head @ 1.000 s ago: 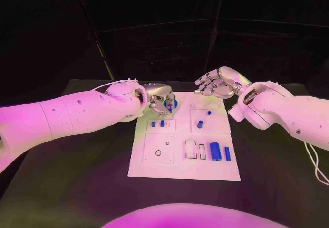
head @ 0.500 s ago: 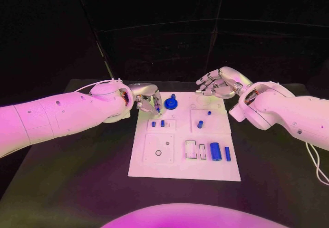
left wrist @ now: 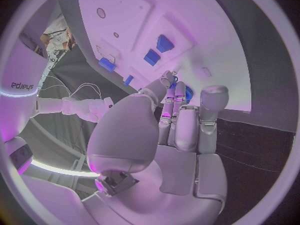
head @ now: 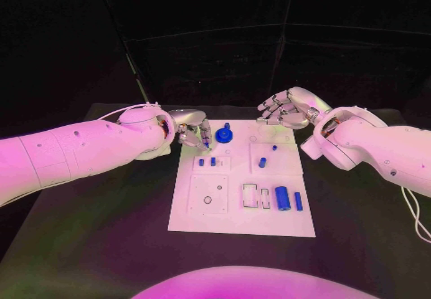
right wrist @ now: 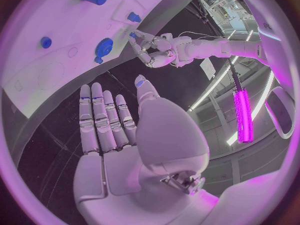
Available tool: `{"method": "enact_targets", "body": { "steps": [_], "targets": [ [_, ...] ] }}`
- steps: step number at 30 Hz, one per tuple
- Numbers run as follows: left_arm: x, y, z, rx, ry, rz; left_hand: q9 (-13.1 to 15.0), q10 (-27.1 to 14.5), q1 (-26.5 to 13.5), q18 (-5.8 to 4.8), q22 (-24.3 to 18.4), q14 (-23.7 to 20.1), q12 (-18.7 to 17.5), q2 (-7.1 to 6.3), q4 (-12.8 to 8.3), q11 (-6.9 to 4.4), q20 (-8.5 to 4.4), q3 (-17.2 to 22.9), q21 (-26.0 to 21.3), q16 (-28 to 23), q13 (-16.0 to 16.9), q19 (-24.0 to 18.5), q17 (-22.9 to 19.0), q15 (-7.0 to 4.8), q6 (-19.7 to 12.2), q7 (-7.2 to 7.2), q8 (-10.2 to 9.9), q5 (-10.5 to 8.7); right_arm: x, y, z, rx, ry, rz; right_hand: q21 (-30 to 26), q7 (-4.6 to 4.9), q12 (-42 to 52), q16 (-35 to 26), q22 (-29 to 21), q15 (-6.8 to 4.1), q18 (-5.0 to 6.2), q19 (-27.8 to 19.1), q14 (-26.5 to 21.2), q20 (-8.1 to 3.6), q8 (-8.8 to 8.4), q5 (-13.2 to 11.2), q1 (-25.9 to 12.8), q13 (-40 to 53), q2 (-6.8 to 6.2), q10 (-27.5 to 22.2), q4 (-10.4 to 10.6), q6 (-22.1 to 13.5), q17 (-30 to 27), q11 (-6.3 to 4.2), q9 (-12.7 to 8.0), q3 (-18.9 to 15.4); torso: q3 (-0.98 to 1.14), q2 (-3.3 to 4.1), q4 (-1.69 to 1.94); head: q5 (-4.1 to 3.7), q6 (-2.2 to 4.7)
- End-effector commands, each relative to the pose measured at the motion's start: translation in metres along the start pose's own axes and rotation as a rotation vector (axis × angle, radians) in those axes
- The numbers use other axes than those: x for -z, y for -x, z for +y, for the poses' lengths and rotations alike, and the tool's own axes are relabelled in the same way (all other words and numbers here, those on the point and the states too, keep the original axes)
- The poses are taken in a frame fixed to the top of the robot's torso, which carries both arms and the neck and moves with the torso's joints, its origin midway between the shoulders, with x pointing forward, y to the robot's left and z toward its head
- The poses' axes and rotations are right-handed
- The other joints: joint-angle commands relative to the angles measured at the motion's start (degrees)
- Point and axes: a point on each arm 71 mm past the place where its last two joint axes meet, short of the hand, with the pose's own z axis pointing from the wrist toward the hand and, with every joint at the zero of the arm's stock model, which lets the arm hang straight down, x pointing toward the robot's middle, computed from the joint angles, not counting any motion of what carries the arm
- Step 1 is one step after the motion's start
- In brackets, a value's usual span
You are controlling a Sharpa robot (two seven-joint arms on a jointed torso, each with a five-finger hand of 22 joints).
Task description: Assemble the parts on the task board
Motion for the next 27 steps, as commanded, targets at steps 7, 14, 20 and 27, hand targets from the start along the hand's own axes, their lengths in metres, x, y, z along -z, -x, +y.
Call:
{"method": "enact_targets", "body": {
  "steps": [7, 14, 20, 27],
  "targets": [
    [-0.006, -0.001, -0.002, 0.005, 0.006, 0.023, -0.02, 0.42, -0.54, -0.36, -0.08, 0.91, -0.28, 0.05, 0.02, 0.11, 0.02, 0.35, 0.19, -0.22, -0.06, 0.41, -0.03, -0.43, 0.51, 0.06, -0.29, -0.08, 0.000, 0.001, 0.002, -0.002, 0.014, -0.006, -0.31, 3.68, 0.38, -0.27, -0.06, 0.24, 0.19, 0.17, -0.02, 0.37, 0.37, 0.35, -0.05, -0.16, 0.64, -0.45, -0.35, -0.46, -0.15, 0.17, -0.08, 0.12, 0.00, 0.01, 0.03, -0.20, -0.07],
    [-0.010, -0.003, -0.003, 0.004, 0.006, 0.031, -0.03, 0.43, -0.54, -0.36, -0.07, 0.91, -0.30, 0.04, 0.01, 0.11, 0.02, 0.38, 0.19, -0.23, -0.07, 0.41, -0.05, -0.44, 0.51, 0.06, -0.31, -0.08, 0.000, 0.000, 0.003, -0.003, 0.016, -0.004, -0.31, 3.68, 0.38, -0.27, -0.06, 0.24, 0.19, 0.17, -0.02, 0.37, 0.37, 0.35, -0.05, -0.16, 0.64, -0.45, -0.35, -0.46, -0.15, 0.17, -0.08, 0.12, 0.03, 0.00, 0.03, -0.22, -0.12],
    [-0.013, -0.004, -0.003, 0.003, 0.011, 0.040, -0.06, 0.43, -0.55, -0.34, -0.11, 0.91, -0.38, 0.01, -0.02, 0.11, 0.01, 0.45, 0.15, -0.24, -0.09, 0.38, -0.08, -0.44, 0.48, 0.07, -0.37, -0.08, 0.000, 0.000, 0.003, -0.003, 0.017, -0.004, -0.31, 3.68, 0.38, -0.27, -0.06, 0.24, 0.19, 0.17, -0.02, 0.37, 0.37, 0.35, -0.05, -0.16, 0.64, -0.45, -0.35, -0.46, -0.15, 0.17, -0.08, 0.12, 0.03, 0.02, 0.02, -0.24, -0.19],
    [-0.015, -0.005, -0.002, 0.002, 0.016, 0.050, -0.06, 0.43, -0.55, -0.34, -0.11, 0.91, -0.38, 0.01, -0.02, 0.11, 0.01, 0.45, 0.15, -0.24, -0.09, 0.38, -0.08, -0.44, 0.48, 0.07, -0.37, -0.08, -0.001, 0.000, 0.003, -0.003, 0.018, -0.003, -0.31, 3.68, 0.38, -0.27, -0.06, 0.24, 0.19, 0.17, -0.02, 0.37, 0.37, 0.35, -0.05, -0.16, 0.64, -0.45, -0.35, -0.46, -0.15, 0.17, -0.08, 0.12, 0.03, 0.01, 0.03, -0.27, -0.35]
  ]
}}
